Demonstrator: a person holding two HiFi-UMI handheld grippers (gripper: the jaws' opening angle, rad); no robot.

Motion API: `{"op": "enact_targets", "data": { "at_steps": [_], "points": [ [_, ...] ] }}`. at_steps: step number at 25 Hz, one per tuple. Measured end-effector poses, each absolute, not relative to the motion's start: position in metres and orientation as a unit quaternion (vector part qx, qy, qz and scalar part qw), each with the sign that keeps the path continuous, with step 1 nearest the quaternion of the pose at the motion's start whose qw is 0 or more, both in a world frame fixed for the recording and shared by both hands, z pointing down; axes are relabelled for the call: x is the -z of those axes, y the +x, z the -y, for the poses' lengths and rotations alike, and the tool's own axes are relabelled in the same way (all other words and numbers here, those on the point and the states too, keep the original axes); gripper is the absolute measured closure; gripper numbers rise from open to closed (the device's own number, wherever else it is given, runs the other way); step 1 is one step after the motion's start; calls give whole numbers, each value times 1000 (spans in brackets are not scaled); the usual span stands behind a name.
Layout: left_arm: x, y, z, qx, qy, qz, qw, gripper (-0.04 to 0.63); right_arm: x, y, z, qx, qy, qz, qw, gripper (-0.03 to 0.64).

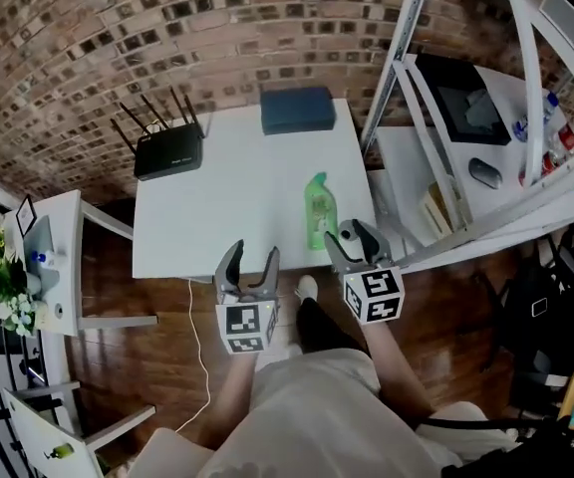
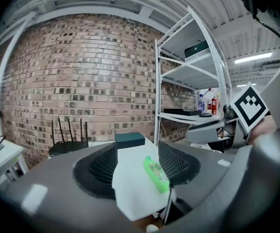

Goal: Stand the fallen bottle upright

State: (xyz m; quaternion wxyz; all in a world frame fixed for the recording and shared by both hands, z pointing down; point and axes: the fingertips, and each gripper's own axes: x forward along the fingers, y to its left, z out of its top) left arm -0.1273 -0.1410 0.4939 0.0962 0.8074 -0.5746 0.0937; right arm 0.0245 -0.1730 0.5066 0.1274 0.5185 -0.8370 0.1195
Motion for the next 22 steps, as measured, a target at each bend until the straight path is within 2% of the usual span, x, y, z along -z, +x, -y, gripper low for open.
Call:
{"op": "enact_targets", "data": {
  "at_steps": [6,9,16,22],
  "points": [
    [-494,-117,243,-123,816,557,95,327,-557,45,282,-166,514,826,162,380],
    [-508,-114,276,-134,812,556,116,327,-588,48,311,-182,487,831,198,380],
    [-554,-118,298,-161,804,545,173,322,-664,55,342,-214,400,839,302,380],
    [-559,-147,322,-161,795,556,181,322,-685,57,383,-201,357,845,344,380]
  ]
}}
